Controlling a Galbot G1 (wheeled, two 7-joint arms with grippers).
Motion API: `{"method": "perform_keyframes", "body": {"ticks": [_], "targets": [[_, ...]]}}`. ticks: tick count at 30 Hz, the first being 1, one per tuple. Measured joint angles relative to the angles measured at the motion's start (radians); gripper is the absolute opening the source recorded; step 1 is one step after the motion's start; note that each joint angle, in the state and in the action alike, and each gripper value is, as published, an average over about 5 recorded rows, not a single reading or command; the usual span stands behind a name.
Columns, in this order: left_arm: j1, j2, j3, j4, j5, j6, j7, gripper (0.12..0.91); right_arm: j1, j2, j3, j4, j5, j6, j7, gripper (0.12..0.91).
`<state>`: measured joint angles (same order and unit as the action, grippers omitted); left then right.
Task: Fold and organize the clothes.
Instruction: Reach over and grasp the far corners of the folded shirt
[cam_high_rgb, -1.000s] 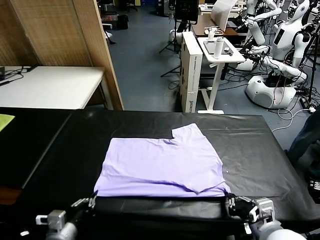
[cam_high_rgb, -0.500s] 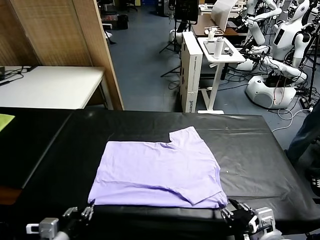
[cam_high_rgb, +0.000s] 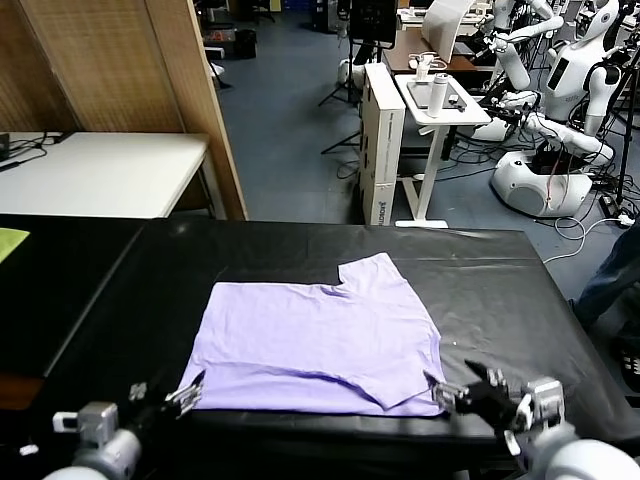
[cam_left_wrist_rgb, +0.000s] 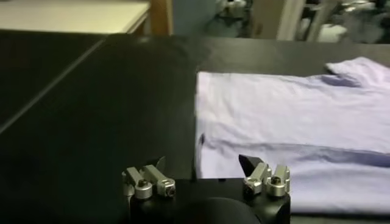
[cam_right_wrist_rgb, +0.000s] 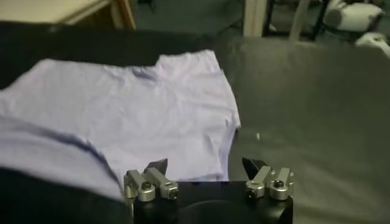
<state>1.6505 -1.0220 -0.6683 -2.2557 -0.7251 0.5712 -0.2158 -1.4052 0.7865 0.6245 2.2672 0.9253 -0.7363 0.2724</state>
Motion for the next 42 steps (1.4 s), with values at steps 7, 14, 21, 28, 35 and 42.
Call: {"method": "perform_keyframes", "body": {"ticks": [7,14,21,28,35,42], "targets": [[-0.189,0.035,0.046,0.071,-0.069,0.025,-0.003,0.907,0.25,-0.003,-0.123,-0.175,0.008,0.01,0.0,0.907],[-0.37,0.079,0.1,0.193,-0.097,0.026,0.018,0.907,0.448,0.033,-0.265,-0.323,-0.006,0.014,0.003,0.907],[-0.543,0.09,0.193,0.352,-0.099,0.041,0.038,0.907,0.577,0.074,-0.372,-0.464,-0.012,0.015,-0.012,0.907],[-0.711,0.065,0.307,0.505,-0.088,0.047,0.048,0.907,0.69,0.113,-0.468,-0.597,-0.018,0.015,-0.068,0.907],[-0.796,0.03,0.366,0.615,-0.059,0.048,0.064,0.907,0.786,0.146,-0.566,-0.703,-0.046,0.014,-0.158,0.907],[-0.793,0.021,0.37,0.66,-0.044,0.047,0.078,0.907,0.844,0.176,-0.624,-0.784,-0.068,0.02,-0.194,0.907]]}}
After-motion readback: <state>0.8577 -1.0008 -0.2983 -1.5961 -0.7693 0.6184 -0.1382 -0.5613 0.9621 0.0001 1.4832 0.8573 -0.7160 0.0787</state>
